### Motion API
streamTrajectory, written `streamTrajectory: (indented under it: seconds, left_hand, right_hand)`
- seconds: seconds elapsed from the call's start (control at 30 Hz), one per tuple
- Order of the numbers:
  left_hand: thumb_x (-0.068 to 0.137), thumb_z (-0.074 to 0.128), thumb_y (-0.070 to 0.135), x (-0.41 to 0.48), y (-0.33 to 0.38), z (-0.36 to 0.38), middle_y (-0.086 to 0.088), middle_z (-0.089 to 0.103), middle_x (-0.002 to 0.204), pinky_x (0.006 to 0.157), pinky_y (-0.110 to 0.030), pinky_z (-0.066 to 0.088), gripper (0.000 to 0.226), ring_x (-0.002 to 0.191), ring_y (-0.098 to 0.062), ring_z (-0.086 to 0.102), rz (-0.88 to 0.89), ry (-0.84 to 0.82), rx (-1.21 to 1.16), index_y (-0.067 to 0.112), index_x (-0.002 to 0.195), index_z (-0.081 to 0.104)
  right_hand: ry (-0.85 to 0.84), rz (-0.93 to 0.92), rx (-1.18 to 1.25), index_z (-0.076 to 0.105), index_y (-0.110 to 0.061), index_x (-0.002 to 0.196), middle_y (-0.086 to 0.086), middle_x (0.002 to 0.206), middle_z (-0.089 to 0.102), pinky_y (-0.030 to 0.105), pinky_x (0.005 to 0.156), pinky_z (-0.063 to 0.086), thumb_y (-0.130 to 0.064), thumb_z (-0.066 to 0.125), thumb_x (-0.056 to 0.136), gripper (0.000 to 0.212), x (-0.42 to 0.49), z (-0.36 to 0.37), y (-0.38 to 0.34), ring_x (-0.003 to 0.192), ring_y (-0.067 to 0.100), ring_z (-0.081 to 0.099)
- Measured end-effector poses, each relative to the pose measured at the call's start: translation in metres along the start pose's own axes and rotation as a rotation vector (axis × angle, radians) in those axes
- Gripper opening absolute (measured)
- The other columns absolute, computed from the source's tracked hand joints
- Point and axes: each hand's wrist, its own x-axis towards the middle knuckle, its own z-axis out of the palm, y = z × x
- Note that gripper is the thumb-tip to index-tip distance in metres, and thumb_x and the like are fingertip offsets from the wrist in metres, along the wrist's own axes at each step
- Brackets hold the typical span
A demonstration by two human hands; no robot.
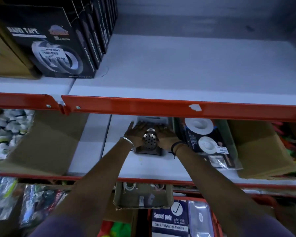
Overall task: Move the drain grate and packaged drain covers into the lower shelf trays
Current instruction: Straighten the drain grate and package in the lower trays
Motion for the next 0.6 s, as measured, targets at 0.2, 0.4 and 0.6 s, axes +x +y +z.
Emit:
streamTrajectory:
  seconds: [0.2,0.4,0.6]
  left_hand:
    - [0.088,0.046,0.014,0.018,-0.002,-0.004,-0.005,0.051,0.14,0.117,-0.049,-0.008,0.049,0.136,-0.022,0.036,0.052,0.11,0.031,0.016,0.137,0.041]
    - [0.078,0.059,0.057,0.006,-0.009,-0.004,-0.002,0.036,0.15,0.115,-0.054,-0.009,0.079,0.142,-0.02,0.023,0.103,-0.048,-0.03,0.023,0.142,0.028]
    - [0.066,0.072,0.052,0.001,-0.006,-0.006,-0.007,0.037,0.148,0.118,-0.052,-0.002,0.096,0.141,-0.024,0.025,0.16,-0.073,0.196,0.017,0.144,0.026]
  right_hand:
    - [0.091,0.064,-0.117,0.051,-0.007,0.129,0.014,0.135,0.055,0.04,0.12,0.007,-0.009,0.041,0.091,0.039,0.025,0.003,-0.008,0.13,0.029,0.045]
    - [0.054,-0.013,-0.071,0.052,-0.014,0.129,0.011,0.133,0.057,0.038,0.118,0.013,-0.036,0.052,0.087,0.047,0.014,-0.006,-0.005,0.128,0.026,0.047]
    - [-0.079,-0.023,-0.183,0.04,-0.014,0.136,0.011,0.139,0.049,0.041,0.116,0.019,-0.053,0.074,0.061,0.092,0.004,-0.004,-0.005,0.13,0.028,0.043]
